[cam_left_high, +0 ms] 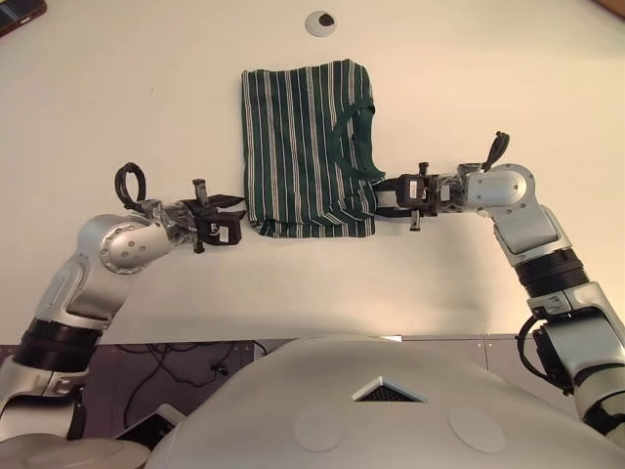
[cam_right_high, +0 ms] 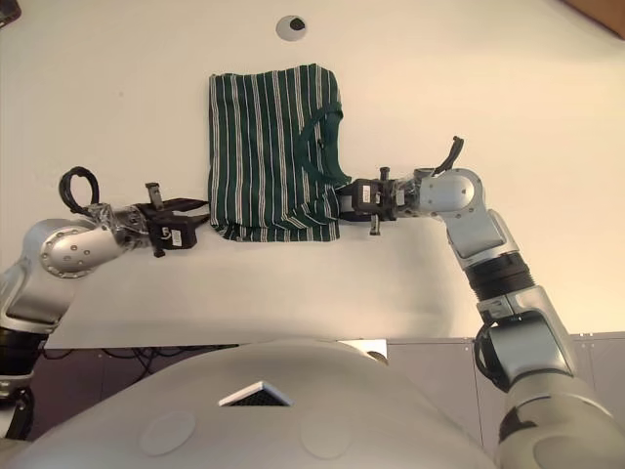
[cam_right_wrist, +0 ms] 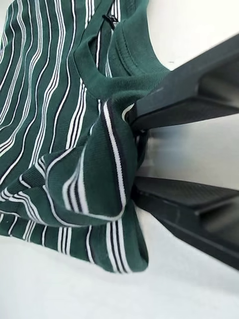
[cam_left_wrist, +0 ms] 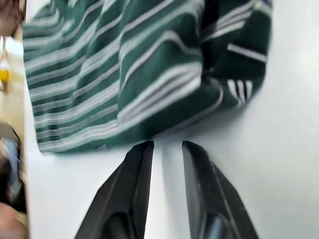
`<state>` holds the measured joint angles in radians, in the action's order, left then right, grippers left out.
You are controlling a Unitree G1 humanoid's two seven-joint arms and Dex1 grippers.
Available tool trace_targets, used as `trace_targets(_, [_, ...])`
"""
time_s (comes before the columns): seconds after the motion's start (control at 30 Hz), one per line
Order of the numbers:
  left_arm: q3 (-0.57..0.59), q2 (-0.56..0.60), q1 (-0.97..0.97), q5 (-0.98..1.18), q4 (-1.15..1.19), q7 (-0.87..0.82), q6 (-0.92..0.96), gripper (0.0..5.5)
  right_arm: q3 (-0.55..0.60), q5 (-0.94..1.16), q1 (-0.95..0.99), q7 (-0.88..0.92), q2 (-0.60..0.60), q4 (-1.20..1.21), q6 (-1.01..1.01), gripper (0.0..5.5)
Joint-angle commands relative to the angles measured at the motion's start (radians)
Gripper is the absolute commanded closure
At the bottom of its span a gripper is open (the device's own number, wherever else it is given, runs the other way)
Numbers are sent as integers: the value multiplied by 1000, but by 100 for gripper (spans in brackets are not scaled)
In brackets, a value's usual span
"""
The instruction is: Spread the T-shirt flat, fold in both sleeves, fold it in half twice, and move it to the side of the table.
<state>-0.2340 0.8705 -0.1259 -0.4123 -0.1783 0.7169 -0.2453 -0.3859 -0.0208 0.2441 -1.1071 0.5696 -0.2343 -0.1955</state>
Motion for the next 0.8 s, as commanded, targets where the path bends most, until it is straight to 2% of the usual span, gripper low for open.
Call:
trace_targets(0.03, [-68,-28,49,-68,18,-11,-60,449,-8,-11,7,-38,36,20,-38,390])
trace_targets(0.07, [-81,-30,53,-75,19,-5,-69,449,-13,-15,0,-45,37,25,-44,390])
trace_targets(0.27, [-126,-11,53,-68,41,55,-75,547,-31,7,-35,-83,31,41,24,494])
trace_targets(0.37, [-126,-16,46,-52,36,64,-64,550,-31,14,-34,-84,30,40,43,542])
trace_targets(0.43, [-122,-24,33,-32,27,70,-42,550,-33,17,-29,-88,28,36,54,547])
trace_targets(0.5, [-103,-27,-1,40,-13,101,28,550,-27,51,-31,-113,34,57,112,547])
trace_targets(0.63, [-15,-3,-107,329,-221,225,318,550,-16,182,-56,-269,127,189,333,547])
trace_targets(0.73, [101,2,-144,563,-347,271,556,550,32,309,-41,-340,170,268,532,547])
trace_targets(0.8, [182,-48,-119,710,-373,243,684,550,80,389,5,-307,142,276,670,547])
